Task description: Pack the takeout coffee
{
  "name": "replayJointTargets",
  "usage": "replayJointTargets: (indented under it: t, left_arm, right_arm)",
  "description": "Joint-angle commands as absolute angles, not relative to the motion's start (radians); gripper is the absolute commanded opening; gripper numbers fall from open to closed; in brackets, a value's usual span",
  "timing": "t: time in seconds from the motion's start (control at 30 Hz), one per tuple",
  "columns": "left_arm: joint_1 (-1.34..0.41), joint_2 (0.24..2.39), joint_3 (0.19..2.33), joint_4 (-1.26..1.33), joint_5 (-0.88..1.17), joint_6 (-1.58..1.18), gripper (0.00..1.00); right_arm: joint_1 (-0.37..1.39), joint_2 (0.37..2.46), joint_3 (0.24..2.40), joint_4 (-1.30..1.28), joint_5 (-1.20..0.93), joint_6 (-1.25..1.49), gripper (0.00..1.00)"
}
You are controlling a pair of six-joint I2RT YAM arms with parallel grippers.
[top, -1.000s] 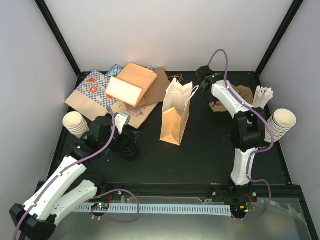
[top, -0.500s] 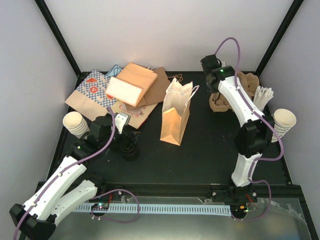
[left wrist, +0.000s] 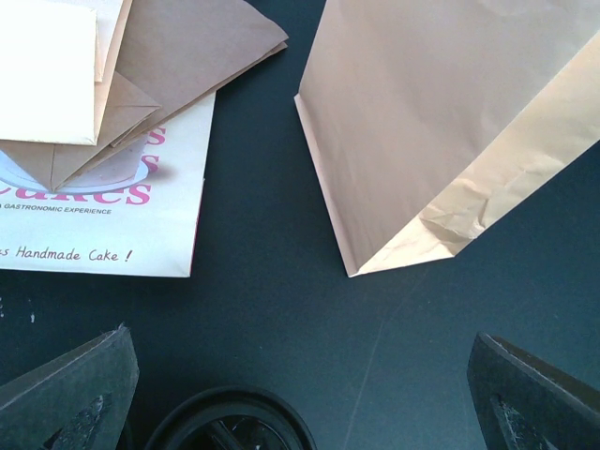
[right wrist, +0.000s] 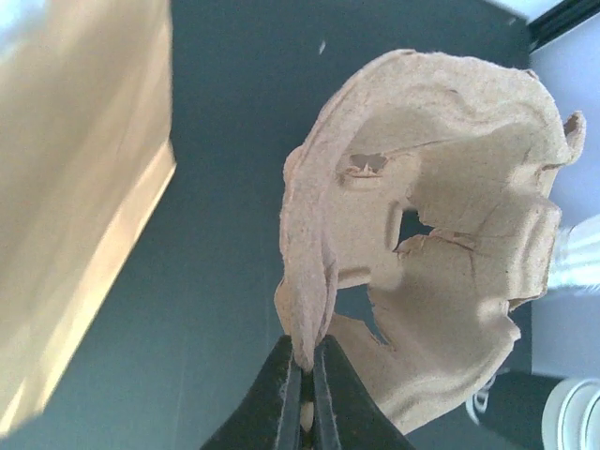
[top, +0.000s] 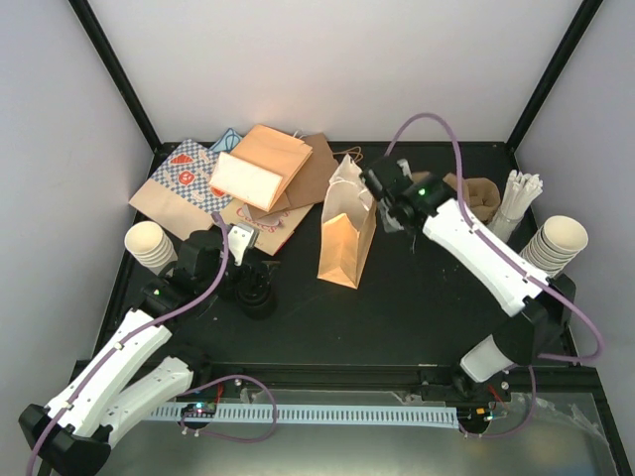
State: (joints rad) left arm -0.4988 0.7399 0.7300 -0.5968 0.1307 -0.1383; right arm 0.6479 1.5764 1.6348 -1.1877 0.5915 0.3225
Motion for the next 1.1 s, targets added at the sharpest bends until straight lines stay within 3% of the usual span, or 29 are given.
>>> replayJointTargets:
  t: [0.0,0.37,0.7,0.77,0.87,1.07]
  left_arm:
    - [-0.495,0.741,0.731,-0.579,0.141,-0.124,0.99]
    - [-0.495,0.742,0.731,-0.581,0.148,-0.125,0.99]
    - [-0.495,0.748,0.731,-0.588,0.121,-0.132,0.99]
    - [-0.495,0.747,0.732,-0.591,0.116,-0.133,0.99]
    - [-0.495,0.748,0.732,-0.592,0.112,-0.135,0.99]
    - [-0.495,0.747,0.732,-0.594,0.109,-0.135,0.99]
  right_arm:
    - [0.743,1.477,1.489,-1.228,0.569,0.446,0.02]
    - [0.965,1.380,1.208,-1.242,0.473,0.633,0.03]
    - [1.148,1.339,1.098,-1.161,0.294,0.664,0.06]
    - [1.181,1.334,1.079,-1.132,0.265,0.667,0.12]
    - [1.201,1.316,1.054,-1.089,0.224,0.670,0.37]
    - [1.203,1.215,1.034,-1.041,0.200,0.672,0.57]
